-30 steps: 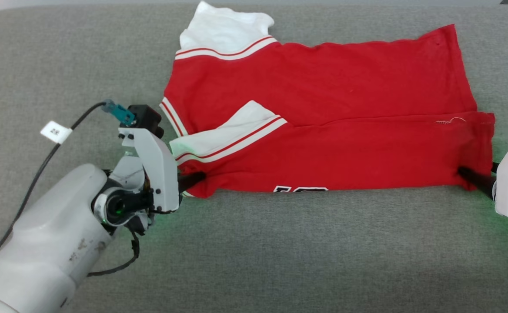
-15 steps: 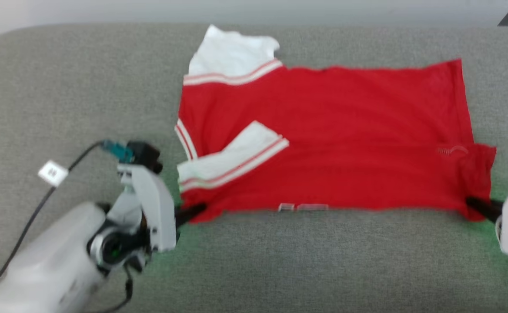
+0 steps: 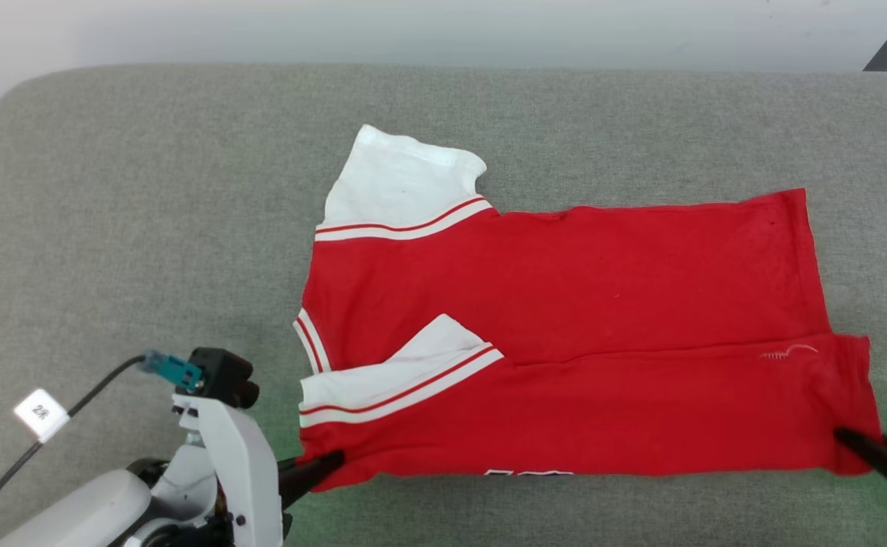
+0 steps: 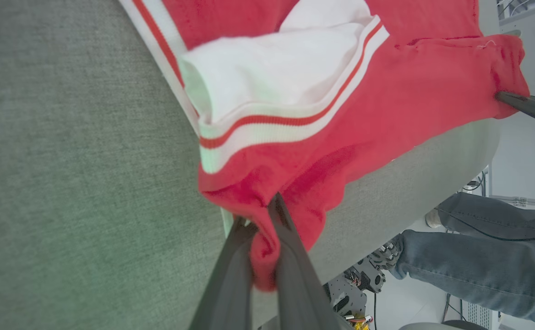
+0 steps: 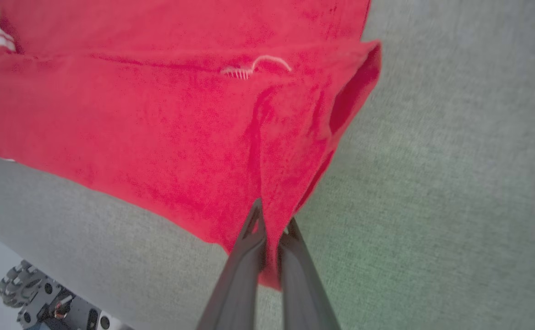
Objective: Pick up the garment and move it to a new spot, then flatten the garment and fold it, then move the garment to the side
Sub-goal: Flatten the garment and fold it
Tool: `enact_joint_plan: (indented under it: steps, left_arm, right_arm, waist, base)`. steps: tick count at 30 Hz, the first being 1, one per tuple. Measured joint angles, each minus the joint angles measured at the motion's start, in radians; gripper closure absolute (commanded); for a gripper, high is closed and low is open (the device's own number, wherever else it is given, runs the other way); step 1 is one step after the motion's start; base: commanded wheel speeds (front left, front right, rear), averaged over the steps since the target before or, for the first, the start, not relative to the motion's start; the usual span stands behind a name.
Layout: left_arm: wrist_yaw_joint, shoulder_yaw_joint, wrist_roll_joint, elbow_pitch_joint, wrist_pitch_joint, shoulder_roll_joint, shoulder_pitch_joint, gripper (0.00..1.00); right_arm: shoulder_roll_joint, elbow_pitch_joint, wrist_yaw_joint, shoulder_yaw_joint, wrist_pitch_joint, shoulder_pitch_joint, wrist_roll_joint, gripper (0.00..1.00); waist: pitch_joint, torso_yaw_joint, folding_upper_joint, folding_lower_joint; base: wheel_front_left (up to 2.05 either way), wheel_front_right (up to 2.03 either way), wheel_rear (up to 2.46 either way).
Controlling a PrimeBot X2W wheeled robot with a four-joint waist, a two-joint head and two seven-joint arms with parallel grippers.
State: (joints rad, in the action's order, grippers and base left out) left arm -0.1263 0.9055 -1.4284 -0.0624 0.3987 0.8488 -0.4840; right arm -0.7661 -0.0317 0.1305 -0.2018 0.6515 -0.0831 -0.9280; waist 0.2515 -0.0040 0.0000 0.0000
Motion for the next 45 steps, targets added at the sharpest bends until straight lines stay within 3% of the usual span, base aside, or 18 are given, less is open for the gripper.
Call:
enact_joint_plan:
  steps: [1,2,3,4,5,6,11,16,21,25,30,37,41,45]
  left_arm:
    - [-0.007,-0.003,0.0,-0.014,-0.006,0.007,0.004,1.0]
    - [-0.011,-0.007,0.0,-0.026,-0.01,0.012,0.008,0.97]
    - [-0.015,-0.008,0.001,-0.035,-0.017,0.016,0.012,0.71]
    - [-0.02,-0.01,0.004,-0.046,-0.025,0.019,0.015,0.51]
    - [-0.025,-0.016,0.005,-0.055,-0.035,0.022,0.017,0.16]
    - [-0.03,-0.023,0.005,-0.063,-0.044,0.026,0.018,0.0]
    - [-0.056,-0.072,0.029,-0.086,-0.129,0.036,0.018,0.0]
    - [-0.077,-0.141,0.131,-0.032,-0.311,0.003,-0.027,0.0]
    - [-0.057,-0.162,0.202,0.088,-0.4,-0.065,-0.117,0.0]
    - [-0.028,-0.157,0.298,0.215,-0.421,-0.096,-0.264,0.0]
    - [0.033,-0.141,0.333,0.421,-0.365,-0.162,-0.45,0.0]
    - [0.11,-0.097,0.366,0.722,-0.239,-0.236,-0.661,0.0]
    - [0.126,-0.063,0.379,0.878,-0.111,-0.244,-0.733,0.0]
    - [0.133,-0.028,0.354,1.005,0.1,-0.25,-0.762,0.0]
  right_arm:
    - [0.009,-0.017,0.0,0.019,-0.002,0.006,0.007,0.44]
    - [0.018,-0.031,0.0,0.039,-0.005,0.01,0.018,0.0]
    - [0.027,-0.042,0.0,0.056,-0.007,0.012,0.029,0.0]
    - [0.037,-0.051,0.0,0.075,-0.009,0.012,0.037,0.0]
    - [0.049,-0.061,0.0,0.095,-0.013,0.012,0.049,0.0]
    - [0.064,-0.069,0.0,0.117,-0.021,0.011,0.061,0.0]
    - [0.143,-0.1,0.0,0.186,-0.102,-0.026,0.155,0.0]
    - [0.214,-0.112,0.0,0.173,-0.308,-0.106,0.277,0.0]
    - [0.293,-0.078,0.0,0.169,-0.499,-0.181,0.34,0.0]
    - [0.35,-0.044,0.0,0.177,-0.587,-0.247,0.363,0.0]
    - [0.399,-0.003,0.0,0.16,-0.635,-0.301,0.361,0.0]
    - [0.412,0.02,0.0,0.149,-0.667,-0.297,0.326,0.0]
    - [0.413,0.018,0.0,0.146,-0.678,-0.295,0.306,0.0]
    - [0.411,0.016,0.0,0.134,-0.68,-0.295,0.302,0.0]
  waist:
    - [0.0,-0.001,0.0,0.0]
    - [0.0,-0.001,0.0,0.0]
    - [0.0,-0.002,0.0,0.0]
    - [0.0,-0.002,0.0,0.0]
    - [-0.001,-0.002,0.0,0.0]
    - [-0.001,-0.002,0.0,0.0]
    - [-0.002,0.002,0.0,0.0]
    - [0.005,-0.001,0.0,0.0]
    - [0.021,-0.017,0.0,0.0]
    - [0.039,-0.05,0.0,0.0]
    - [0.068,-0.109,0.0,0.0]
    - [0.11,-0.201,0.0,0.0]
    - [0.131,-0.248,0.0,0.0]
    - [0.147,-0.288,0.0,0.0]
  base:
    - [0.0,0.0,0.0]
    - [0.0,0.0,0.0]
    - [0.0,0.0,0.0]
    - [0.0,0.0,0.0]
    - [0.0,0.0,0.0]
    - [0.0,0.0,0.0]
    - [0.0,0.0,0.0]
    - [0.0,0.0,0.0]
    - [0.0,0.0,0.0]
    - [0.0,0.0,0.0]
    - [0.0,0.0,0.0]
    - [0.0,0.0,0.0]
    - [0.0,0.0,0.0]
    - [0.0,0.0,0.0]
